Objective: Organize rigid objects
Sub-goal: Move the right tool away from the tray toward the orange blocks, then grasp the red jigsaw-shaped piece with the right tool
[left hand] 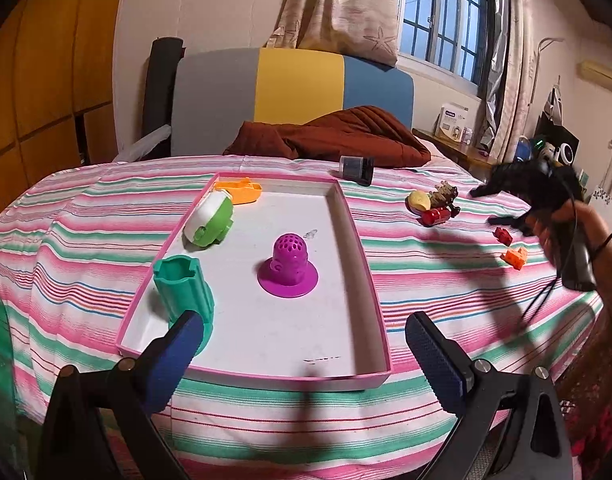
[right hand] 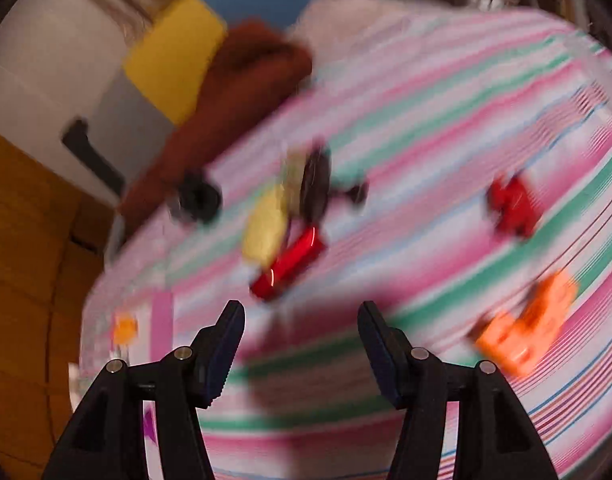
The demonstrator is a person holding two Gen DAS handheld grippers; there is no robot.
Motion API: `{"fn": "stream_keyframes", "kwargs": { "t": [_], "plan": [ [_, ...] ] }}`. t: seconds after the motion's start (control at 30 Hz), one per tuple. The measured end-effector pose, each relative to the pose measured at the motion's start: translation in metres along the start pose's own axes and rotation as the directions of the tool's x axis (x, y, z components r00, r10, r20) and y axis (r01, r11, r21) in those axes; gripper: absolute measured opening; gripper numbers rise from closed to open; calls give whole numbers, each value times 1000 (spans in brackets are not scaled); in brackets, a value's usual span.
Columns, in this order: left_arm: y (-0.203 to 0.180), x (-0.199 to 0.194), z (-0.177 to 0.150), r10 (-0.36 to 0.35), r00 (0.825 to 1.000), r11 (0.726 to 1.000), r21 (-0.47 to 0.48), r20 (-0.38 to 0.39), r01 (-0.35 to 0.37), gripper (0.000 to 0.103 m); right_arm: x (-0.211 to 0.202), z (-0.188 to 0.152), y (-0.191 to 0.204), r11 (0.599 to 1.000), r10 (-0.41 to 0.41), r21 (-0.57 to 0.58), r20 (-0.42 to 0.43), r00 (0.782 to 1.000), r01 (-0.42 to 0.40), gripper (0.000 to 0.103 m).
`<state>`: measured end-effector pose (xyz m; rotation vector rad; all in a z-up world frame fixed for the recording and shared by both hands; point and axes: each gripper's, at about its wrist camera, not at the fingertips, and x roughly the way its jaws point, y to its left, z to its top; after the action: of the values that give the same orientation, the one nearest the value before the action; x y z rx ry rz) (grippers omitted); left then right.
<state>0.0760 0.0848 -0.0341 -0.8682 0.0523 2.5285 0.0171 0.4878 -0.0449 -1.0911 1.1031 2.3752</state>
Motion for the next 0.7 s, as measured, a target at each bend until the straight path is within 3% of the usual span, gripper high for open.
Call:
{"fn": "stream_keyframes", "kwargs": {
  "t": [0.07,0.17,0.23,0.43,0.5,0.6,0.7],
  "plan": [
    [-3,1,0,-3,1000,1000,11,-2,3,102,-20,12,-13,997,-72,35,94,993,69,60],
    [-7,2,0,-3,1000,1000,27,-1,4,102,-40,29,-39,975,-213,97,167,963,199,60],
    [-11,3,1,-2,1000,999,37,-2,2,102,-41,39,-53,961,-267,115,153,952,251,60],
    [-19,7,2,9,1000,998,66,-11,-8,102,-12,50,-86,949,-306,85,15,952,304,60],
    [-22,9,3,16,1000,997,76,-13,-15,102,-3,43,-90,930,-355,95,-28,934,356,60],
    [-26,13,5,20,1000,996,82,-17,-18,102,0,36,-97,939,-287,161,-121,950,305,60],
    [-30,18,7,14,1000,996,89,-24,-11,102,3,27,-82,966,-188,149,-147,971,209,62]
  ]
}}
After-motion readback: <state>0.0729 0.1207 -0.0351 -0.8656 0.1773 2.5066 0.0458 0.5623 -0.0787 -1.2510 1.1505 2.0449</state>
